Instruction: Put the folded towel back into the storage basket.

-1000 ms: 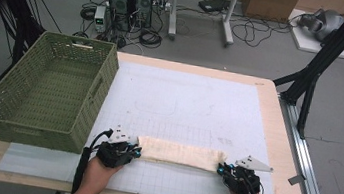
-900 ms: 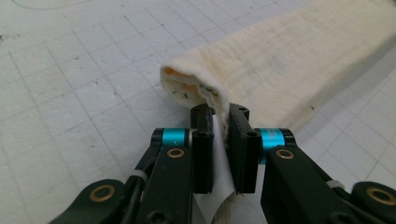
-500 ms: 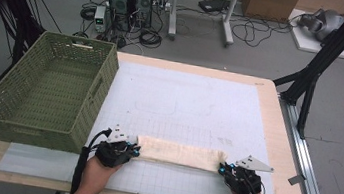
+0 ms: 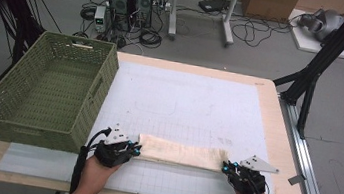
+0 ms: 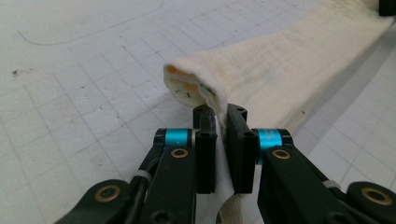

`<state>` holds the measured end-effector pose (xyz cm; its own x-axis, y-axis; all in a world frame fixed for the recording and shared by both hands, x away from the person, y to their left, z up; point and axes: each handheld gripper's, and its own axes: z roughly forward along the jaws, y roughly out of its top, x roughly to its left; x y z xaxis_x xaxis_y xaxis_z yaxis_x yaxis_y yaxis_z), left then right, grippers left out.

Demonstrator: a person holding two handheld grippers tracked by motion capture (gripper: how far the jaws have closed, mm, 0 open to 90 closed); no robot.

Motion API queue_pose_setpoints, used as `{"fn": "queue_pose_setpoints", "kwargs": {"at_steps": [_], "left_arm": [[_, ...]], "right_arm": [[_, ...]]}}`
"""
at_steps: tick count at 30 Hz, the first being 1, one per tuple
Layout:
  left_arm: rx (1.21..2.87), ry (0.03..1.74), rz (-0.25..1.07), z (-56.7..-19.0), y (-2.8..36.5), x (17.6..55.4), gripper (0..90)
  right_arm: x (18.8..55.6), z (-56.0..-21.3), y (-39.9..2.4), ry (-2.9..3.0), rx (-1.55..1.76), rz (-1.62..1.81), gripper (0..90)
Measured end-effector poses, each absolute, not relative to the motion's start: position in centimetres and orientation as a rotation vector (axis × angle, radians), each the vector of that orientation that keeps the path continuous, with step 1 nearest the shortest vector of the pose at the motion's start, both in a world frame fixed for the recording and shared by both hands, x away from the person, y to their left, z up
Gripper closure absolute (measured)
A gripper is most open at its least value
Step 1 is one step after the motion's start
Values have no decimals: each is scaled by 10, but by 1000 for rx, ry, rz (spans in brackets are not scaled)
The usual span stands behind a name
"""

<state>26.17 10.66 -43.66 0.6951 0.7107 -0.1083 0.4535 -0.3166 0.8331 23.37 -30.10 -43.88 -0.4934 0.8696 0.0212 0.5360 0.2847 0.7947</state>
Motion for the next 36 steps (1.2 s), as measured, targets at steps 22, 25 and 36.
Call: {"fn": "queue_pose_setpoints", "kwargs": {"at_steps": [22,25,36], "left_arm": [[1895,786,394,-420,113,253,824],[1891,786,394,-420,113,253,824],[1877,758,398,-418,114,252,824]], "right_arm": [[228,-425,-312,2071,1157,1210,831],[228,-425,-313,2065,1150,1217,832],[227,-422,-315,2050,1132,1243,831]]}}
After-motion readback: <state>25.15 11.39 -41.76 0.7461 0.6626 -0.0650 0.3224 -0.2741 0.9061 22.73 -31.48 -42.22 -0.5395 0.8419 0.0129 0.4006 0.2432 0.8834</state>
